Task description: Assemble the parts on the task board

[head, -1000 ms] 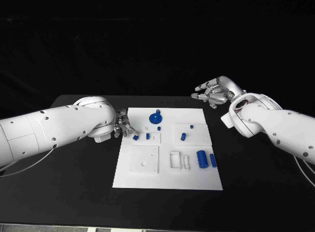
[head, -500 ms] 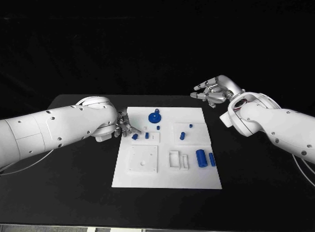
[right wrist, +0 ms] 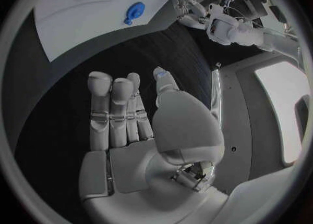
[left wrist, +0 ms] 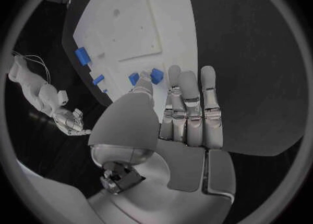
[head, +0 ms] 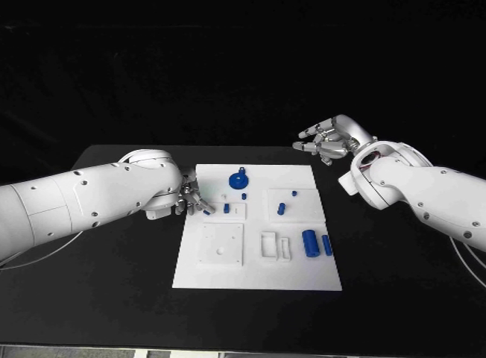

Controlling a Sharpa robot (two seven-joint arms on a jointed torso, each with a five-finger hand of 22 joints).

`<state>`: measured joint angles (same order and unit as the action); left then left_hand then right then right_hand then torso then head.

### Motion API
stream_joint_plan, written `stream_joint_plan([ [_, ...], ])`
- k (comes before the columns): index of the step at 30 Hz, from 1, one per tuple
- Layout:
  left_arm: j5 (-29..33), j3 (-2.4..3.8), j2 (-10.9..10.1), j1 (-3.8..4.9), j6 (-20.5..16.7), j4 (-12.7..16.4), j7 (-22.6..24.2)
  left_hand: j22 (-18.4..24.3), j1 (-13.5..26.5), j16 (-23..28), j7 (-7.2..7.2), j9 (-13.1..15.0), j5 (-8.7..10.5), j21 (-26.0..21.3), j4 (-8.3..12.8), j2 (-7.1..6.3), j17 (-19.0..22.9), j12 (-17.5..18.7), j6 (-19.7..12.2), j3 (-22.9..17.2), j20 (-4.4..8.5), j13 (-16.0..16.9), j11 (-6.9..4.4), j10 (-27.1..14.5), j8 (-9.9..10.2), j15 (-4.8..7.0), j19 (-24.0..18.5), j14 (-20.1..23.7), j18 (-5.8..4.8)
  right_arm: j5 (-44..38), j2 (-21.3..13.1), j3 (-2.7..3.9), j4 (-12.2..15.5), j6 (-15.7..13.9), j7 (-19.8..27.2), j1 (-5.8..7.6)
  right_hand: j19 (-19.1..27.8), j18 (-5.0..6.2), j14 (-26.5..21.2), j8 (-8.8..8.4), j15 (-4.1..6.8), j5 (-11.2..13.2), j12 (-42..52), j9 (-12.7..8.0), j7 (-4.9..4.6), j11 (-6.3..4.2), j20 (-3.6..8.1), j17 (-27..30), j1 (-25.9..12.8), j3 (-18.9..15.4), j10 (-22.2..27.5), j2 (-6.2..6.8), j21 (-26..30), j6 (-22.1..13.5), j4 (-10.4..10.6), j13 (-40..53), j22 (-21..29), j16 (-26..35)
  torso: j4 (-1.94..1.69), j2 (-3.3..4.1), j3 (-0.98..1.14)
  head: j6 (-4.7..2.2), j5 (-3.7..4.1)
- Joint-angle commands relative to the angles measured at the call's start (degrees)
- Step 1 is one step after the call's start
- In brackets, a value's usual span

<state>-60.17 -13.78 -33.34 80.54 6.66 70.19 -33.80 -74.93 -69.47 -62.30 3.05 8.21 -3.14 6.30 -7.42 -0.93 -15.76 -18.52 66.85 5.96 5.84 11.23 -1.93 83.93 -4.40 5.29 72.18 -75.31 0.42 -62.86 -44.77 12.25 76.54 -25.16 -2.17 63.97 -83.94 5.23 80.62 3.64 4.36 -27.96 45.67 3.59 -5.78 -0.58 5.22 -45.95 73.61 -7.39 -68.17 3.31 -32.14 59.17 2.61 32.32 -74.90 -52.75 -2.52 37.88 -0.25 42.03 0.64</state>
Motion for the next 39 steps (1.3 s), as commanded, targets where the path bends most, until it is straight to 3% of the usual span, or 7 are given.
stream_joint_plan([
  [1, 0.3, 0.02, 0.3, -0.18, 1.8, -0.2, 0.3, -1.0, 0.0, -0.3, -0.02, 0.1, -0.27, -0.5, 1.6, 1.36, 0.3, 0.2, 0.3, 1.0, -0.02, 0.2, 0.31, 2.1, -0.2, -0.23, 0.4, 0.2, -0.42, -0.3, 0.1, 0.03, 0.0, 0.5, 0.5, -0.02, -2.7, 0.41, 0.1, -0.07, 0.23, -0.4, -0.1, 0.0, -0.12, -0.02, 0.46, 0.1, -0.1, 0.1, -0.4, -0.1, 0.2, -0.5, 0.2, -0.1, -3.4, 0.0, 0.0, -0.03, 0.02, -0.08, 0.13],
  [11, 1.3, 0.02, 0.8, -0.49, 0.5, -0.9, 0.7, -1.1, -1.2, -0.3, 0.78, -1.7, -0.76, -0.9, 2.2, 4.61, 0.6, 0.4, -2.3, 1.8, -0.1, 0.3, 0.58, 1.9, 0.2, -0.4, 0.6, 0.2, -0.42, -0.3, 0.1, 0.03, 0.0, 0.5, 0.6, -0.03, -2.7, 0.41, 0.1, -0.07, 0.23, -0.4, -0.1, 0.0, -0.12, -0.02, 0.46, 0.1, -0.1, 0.1, -0.4, -0.1, 0.2, -0.5, 0.2, -0.1, -3.4, 0.0, 0.01, 0.01, 0.04, 0.17, 0.06],
  [19, 2.2, 0.02, 1.1, -0.65, 0.0, -1.2, 1.2, -1.1, -2.5, -0.6, 0.69, -2.9, -2.06, -1.0, 2.7, 6.73, 0.6, 0.2, -2.0, 1.6, -0.05, 0.4, 0.48, 2.1, 0.0, -0.32, 0.7, 0.1, -0.42, -0.3, 0.1, 0.03, 0.0, 0.6, 0.6, -0.03, -2.8, 0.4, 0.2, -0.07, 0.23, -0.4, -0.1, 0.0, -0.12, -0.03, 0.45, 0.1, -0.1, 0.2, -0.4, -0.18, 0.1, -0.4, 0.1, -0.1, -3.5, 0.0, 0.03, 0.02, 0.03, 0.08, 0.11],
  [23, 2.6, 0.03, 1.2, -0.82, 0.4, -1.3, 1.3, -1.1, -3.5, -0.7, 0.66, -3.2, -4.47, -1.0, 3.4, 7.22, 0.6, 0.2, -2.0, 1.7, -0.04, 0.5, 0.42, 2.0, 0.0, -0.29, 0.7, 0.1, -0.42, -0.3, 0.1, 0.03, 0.0, 0.6, 0.6, -0.04, -2.8, 0.4, 0.2, -0.07, 0.23, -0.4, -0.1, 0.0, -0.12, -0.03, 0.45, 0.1, -0.1, 0.2, -0.4, -0.18, 0.1, -0.4, 0.1, -0.1, -3.5, 0.0, 0.0, -0.03, 0.02, 0.03, 0.2],
  [35, 3.1, 0.03, 1.4, -1.11, 1.7, -1.7, 0.9, -1.1, -5.3, -1.3, 0.65, -3.8, -5.26, -0.9, 5.5, 8.13, 0.3, -0.2, -1.9, 1.9, 0.03, 0.6, 0.26, 2.1, 0.1, -0.19, 0.7, 0.1, -0.42, -0.3, 0.1, 0.03, 0.0, 0.6, 0.6, -0.06, -2.8, 0.4, 0.2, -0.07, 0.23, -0.4, -0.1, 0.0, -0.12, -0.03, 0.45, 0.1, -0.1, 0.2, -0.4, -0.18, 0.1, -0.4, 0.1, -0.1, -3.5, 0.0, -0.01, -0.06, 0.05, 0.02, 0.18],
  [37, 3.1, 0.03, 1.4, -1.12, 1.8, -1.8, 0.9, -1.1, -6.0, -1.4, 0.69, -3.9, -7.79, -0.8, 6.0, 8.37, 0.3, -0.2, -2.2, 1.7, 0.07, 0.6, 0.27, 2.1, 0.2, -0.16, 0.7, 0.0, -0.42, -0.3, 0.1, 0.03, 0.0, 0.6, 0.6, -0.07, -2.8, 0.4, 0.2, -0.07, 0.23, -0.4, -0.1, 0.0, -0.12, -0.03, 0.45, 0.1, -0.1, 0.2, -0.4, -0.18, 0.1, -0.4, 0.1, -0.1, -3.5, 0.0, -0.02, -0.05, 0.04, 0.18, 0.23],
  [39, 3.2, 0.03, 1.4, -1.13, 1.9, -1.8, 0.8, -1.2, -6.6, -1.5, 0.83, -4.0, -9.09, -0.8, 6.6, 8.69, 0.3, -0.2, -2.6, 1.5, 0.08, 0.6, 0.23, 2.1, 0.3, -0.18, 0.7, 0.0, -0.42, -0.3, 0.1, 0.03, 0.0, 0.6, 0.6, -0.08, -2.8, 0.4, 0.2, -0.07, 0.23, -0.4, -0.1, 0.0, -0.12, -0.03, 0.45, 0.1, -0.1, 0.2, -0.4, -0.18, 0.1, -0.4, 0.1, -0.1, -3.5, 0.0, -0.01, -0.04, 0.05, 0.26, 0.13],
])
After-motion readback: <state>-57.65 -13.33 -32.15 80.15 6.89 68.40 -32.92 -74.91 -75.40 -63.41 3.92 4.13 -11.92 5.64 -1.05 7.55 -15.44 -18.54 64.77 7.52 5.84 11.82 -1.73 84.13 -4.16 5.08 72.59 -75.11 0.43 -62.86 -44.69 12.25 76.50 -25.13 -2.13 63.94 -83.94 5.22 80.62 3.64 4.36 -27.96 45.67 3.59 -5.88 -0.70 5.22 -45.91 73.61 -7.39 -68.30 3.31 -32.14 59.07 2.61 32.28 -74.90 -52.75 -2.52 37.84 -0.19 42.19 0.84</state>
